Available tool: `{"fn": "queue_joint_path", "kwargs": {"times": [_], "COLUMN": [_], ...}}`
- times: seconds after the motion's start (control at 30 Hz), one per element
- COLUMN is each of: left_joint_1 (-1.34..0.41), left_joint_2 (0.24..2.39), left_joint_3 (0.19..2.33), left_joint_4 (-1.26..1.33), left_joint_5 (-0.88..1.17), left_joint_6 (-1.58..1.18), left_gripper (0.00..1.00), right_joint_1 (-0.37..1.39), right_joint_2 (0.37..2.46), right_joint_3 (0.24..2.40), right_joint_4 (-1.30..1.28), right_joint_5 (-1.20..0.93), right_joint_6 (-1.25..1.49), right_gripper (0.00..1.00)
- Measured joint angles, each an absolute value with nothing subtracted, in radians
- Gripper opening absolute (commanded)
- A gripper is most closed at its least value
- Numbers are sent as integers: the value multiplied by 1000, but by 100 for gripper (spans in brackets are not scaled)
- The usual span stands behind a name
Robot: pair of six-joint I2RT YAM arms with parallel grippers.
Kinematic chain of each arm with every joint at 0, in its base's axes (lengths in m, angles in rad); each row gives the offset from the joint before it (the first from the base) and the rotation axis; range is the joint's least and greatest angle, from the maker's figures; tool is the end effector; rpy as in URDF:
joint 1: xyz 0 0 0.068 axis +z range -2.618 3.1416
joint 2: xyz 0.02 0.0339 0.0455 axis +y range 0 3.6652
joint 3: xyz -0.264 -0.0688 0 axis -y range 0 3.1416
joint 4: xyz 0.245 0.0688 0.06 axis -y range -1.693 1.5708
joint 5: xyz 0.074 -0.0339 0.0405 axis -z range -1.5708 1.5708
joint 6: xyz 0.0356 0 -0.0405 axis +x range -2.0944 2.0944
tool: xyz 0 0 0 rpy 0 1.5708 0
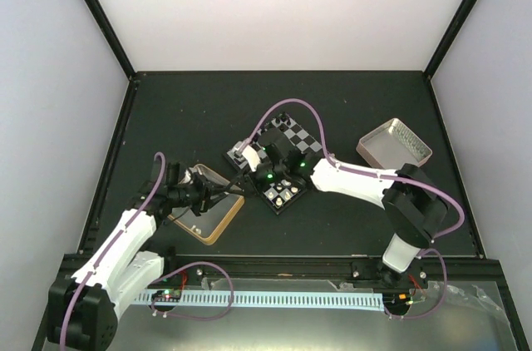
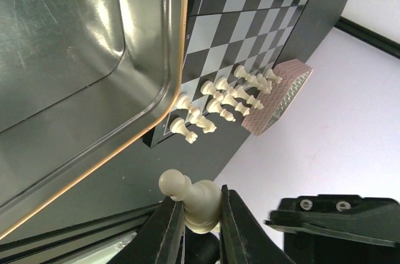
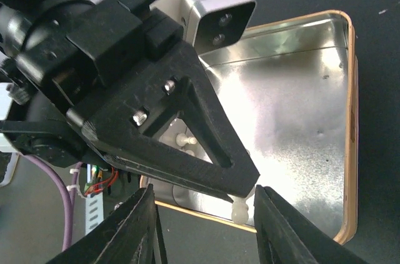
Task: Set up the chess pieces on the board
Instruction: Pick up the chess piece from the storage box.
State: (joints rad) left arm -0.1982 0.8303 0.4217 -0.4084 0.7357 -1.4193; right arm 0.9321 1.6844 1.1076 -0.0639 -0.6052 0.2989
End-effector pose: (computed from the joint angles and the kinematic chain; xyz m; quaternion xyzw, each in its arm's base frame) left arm 0.1514 -0.0548 0.1929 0.3890 -0.7867 0.4793 0.0048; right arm 0.2048 0.3098 0.2307 -0.3926 0.7692 0.4646 0.1957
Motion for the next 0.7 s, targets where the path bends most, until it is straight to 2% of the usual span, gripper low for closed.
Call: {"fn": "queue_joint_path", "kwargs": {"times": [0.17,0.47,0.7], "left_joint_1": [-189,-183,-183], "left_joint_2": [830,827,824], "left_joint_3": [422,422,421], "left_joint_4": [-387,-366,-365], "left_joint_5": [749,768,773], "left_joint_6": [-1454,-1494,-1504], "left_gripper": [5,5,8], "right_joint_1": [933,933,932], "right_joint_2": [1708,1729,1753], "right_joint_3": [1112,1126,1152], "right_joint_4": [-88,-117,-120], "right_joint_5": [-605,-604,-600], "right_joint_6": [286,268,266], "right_gripper": [43,29,9]}}
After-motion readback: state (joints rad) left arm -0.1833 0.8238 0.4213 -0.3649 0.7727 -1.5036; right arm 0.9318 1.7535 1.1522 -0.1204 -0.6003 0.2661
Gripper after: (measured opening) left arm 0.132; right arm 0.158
